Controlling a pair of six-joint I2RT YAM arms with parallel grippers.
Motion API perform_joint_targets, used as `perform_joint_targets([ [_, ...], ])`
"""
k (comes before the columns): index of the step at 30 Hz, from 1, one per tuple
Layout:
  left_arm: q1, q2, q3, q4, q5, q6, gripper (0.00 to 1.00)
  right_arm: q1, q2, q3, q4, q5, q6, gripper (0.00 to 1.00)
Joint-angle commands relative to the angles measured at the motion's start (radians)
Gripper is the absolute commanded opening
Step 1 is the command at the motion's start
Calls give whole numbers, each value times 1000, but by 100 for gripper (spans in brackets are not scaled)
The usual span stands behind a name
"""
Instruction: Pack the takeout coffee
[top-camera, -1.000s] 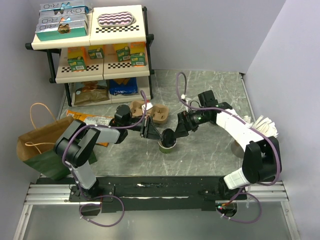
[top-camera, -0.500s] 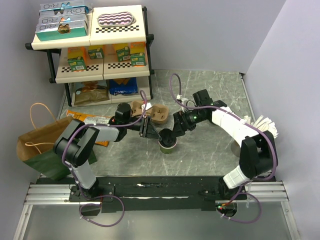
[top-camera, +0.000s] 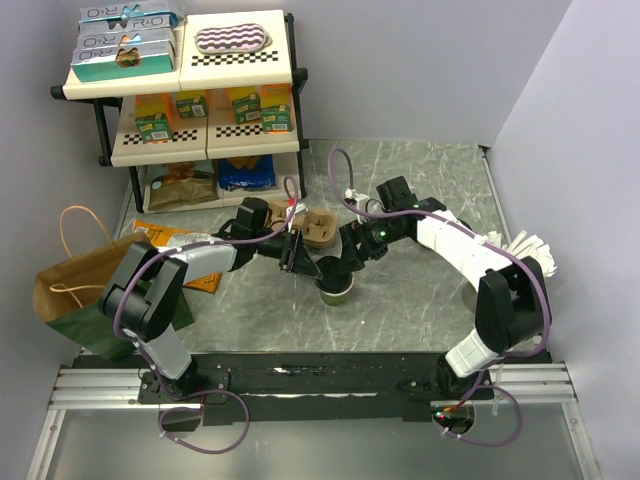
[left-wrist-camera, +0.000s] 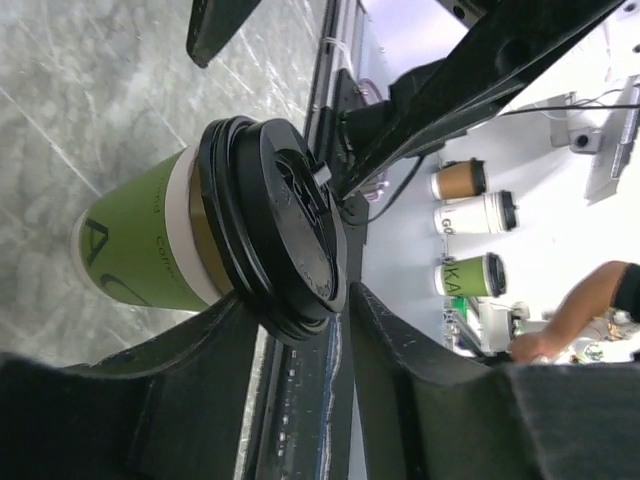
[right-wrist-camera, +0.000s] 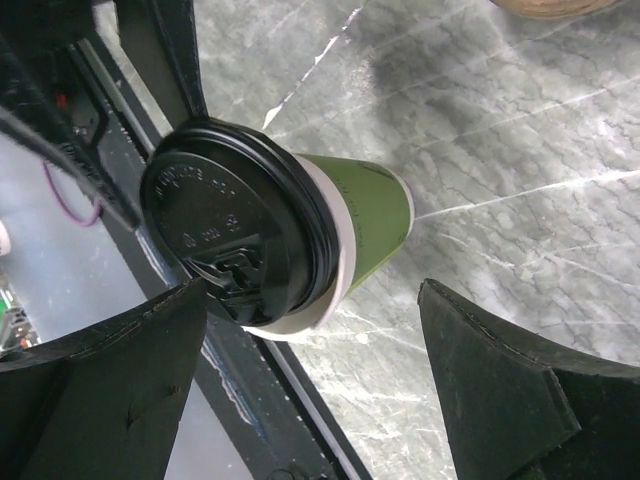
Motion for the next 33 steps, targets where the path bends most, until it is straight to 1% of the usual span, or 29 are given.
perform_joint_targets([
  [1, 2, -48, 64, -160, -80, 134, 52, 21, 23, 50, -10, 43, 2, 92],
  [3, 2, -57, 74, -211, -109, 177, 53, 27, 29, 57, -18, 58, -1, 92],
  [10, -16, -61, 130, -332, -202, 252, 54, 38, 46, 70, -30, 83, -1, 91],
  [13, -25, -61, 145, -352, -227, 268, 54, 38, 50, 75, -30, 75, -1, 91],
  [18, -39, -72, 160, -368, -224, 282, 53, 39, 53, 83, -36, 55, -4, 90],
  [20, -42, -80, 163, -360, -200, 275, 53, 38, 46, 83, -44, 49, -10, 90],
  [26, -84, -94, 196, -372, -169, 306, 53, 36, 1, 46, -52, 33, -35, 90],
  [29, -102, -95, 209, -403, -184, 335, 54, 36, -8, 35, -47, 26, -35, 90],
  [33, -111, -92, 225, -426, -244, 363, 54, 38, -7, 44, -49, 30, -33, 90],
])
